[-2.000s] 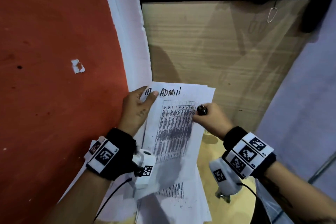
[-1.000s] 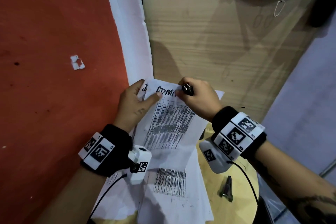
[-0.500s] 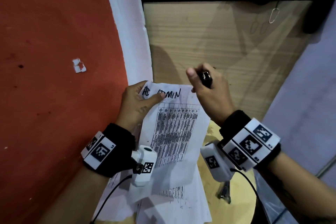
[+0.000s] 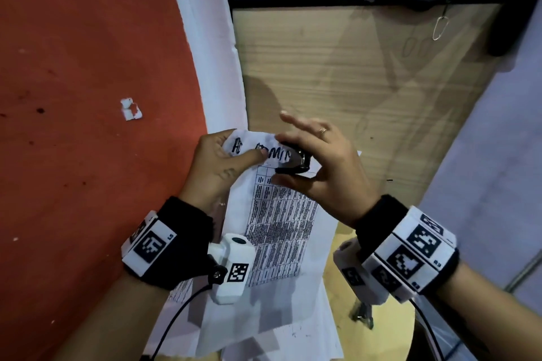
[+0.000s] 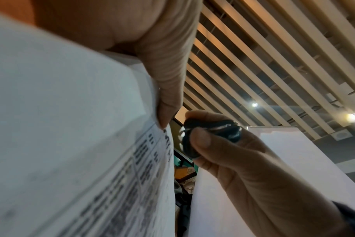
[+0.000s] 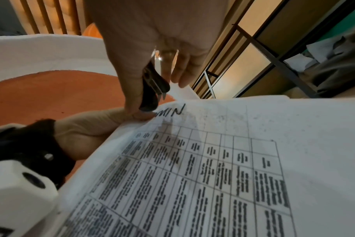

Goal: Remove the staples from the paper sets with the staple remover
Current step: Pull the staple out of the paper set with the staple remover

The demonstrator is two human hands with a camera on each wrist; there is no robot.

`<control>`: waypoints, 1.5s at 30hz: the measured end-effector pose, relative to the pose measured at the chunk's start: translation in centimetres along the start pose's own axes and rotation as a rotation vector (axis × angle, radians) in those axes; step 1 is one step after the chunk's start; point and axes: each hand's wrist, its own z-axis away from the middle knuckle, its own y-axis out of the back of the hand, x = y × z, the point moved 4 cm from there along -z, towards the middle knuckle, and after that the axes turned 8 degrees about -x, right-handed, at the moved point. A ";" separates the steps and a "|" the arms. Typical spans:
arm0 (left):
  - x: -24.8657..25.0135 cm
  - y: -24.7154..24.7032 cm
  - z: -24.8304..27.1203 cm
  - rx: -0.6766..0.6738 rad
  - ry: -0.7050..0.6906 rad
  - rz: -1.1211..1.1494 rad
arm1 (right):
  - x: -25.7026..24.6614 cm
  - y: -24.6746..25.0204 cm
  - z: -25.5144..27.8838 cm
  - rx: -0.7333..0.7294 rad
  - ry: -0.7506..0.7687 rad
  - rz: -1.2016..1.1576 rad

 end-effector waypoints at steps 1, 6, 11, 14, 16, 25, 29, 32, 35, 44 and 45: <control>0.2 -0.2 0.1 -0.009 -0.005 0.004 | 0.0 -0.1 0.1 0.015 0.024 0.026; 0.7 -0.5 0.2 -0.036 -0.023 -0.046 | -0.2 -0.4 -0.2 -0.001 0.058 0.018; 1.0 -0.8 0.2 -0.056 -0.040 -0.041 | -0.6 -0.2 -0.5 0.005 0.085 0.039; 1.3 -0.9 0.3 -0.048 -0.054 -0.034 | -0.6 -0.2 -0.5 0.016 0.089 0.050; 1.3 -0.9 0.3 -0.053 -0.060 -0.040 | -0.6 -0.3 -0.5 0.025 0.097 0.074; 1.2 -0.7 0.4 -0.022 -0.058 -0.064 | -0.7 -0.6 -0.5 0.037 0.139 0.101; 1.6 -0.8 0.7 -0.028 -0.073 -0.074 | -0.9 -0.6 -0.6 0.030 0.160 0.088; 1.7 -0.8 0.8 -0.025 -0.076 -0.067 | -0.9 -0.7 -0.8 0.023 0.169 0.086; 1.7 -0.5 0.8 -0.009 -0.058 -0.037 | -1.0 -0.9 -0.9 0.007 0.178 0.104; 1.3 -0.3 0.7 -0.014 0.023 0.014 | -0.9 -0.7 -0.9 0.028 0.175 0.097; 1.2 -0.4 0.8 -0.017 0.031 0.024 | -0.8 -0.7 -0.8 0.027 0.161 0.084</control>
